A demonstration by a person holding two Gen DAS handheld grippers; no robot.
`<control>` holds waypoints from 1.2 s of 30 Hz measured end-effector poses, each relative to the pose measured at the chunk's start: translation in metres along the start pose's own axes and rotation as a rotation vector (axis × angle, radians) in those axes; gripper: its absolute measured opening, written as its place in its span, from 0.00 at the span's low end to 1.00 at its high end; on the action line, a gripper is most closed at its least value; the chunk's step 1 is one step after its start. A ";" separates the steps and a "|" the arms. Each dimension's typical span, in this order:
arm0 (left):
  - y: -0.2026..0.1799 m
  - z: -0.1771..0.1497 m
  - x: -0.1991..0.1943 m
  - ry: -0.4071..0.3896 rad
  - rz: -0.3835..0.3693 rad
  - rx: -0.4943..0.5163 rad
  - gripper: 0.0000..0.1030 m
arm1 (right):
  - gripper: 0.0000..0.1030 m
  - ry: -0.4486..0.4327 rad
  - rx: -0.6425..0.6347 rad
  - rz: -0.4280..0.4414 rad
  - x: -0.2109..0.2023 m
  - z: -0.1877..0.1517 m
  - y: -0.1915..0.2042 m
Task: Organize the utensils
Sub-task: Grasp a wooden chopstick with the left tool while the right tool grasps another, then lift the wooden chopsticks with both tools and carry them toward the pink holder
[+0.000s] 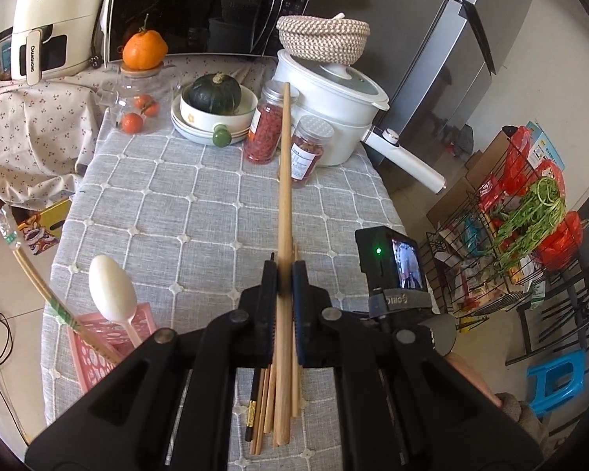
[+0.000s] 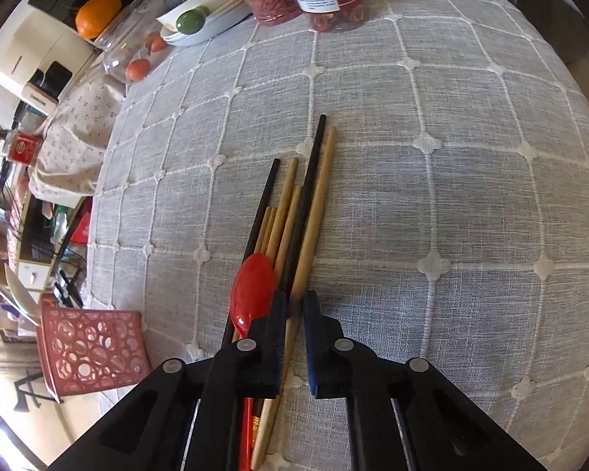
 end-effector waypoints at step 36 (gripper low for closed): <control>0.050 0.013 -0.042 -0.220 0.031 -0.083 0.08 | 0.06 -0.386 -0.354 -0.078 -0.088 -0.014 0.080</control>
Point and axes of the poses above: each gripper's, at about its wrist camera, not at the fingertips, and x roughly the way its jaws point, y to its left, z to its top, the point moved 4 cm from there along x, roughly the way its jaws point, and after that the axes turned 8 degrees about z, right-handed, at the moved point
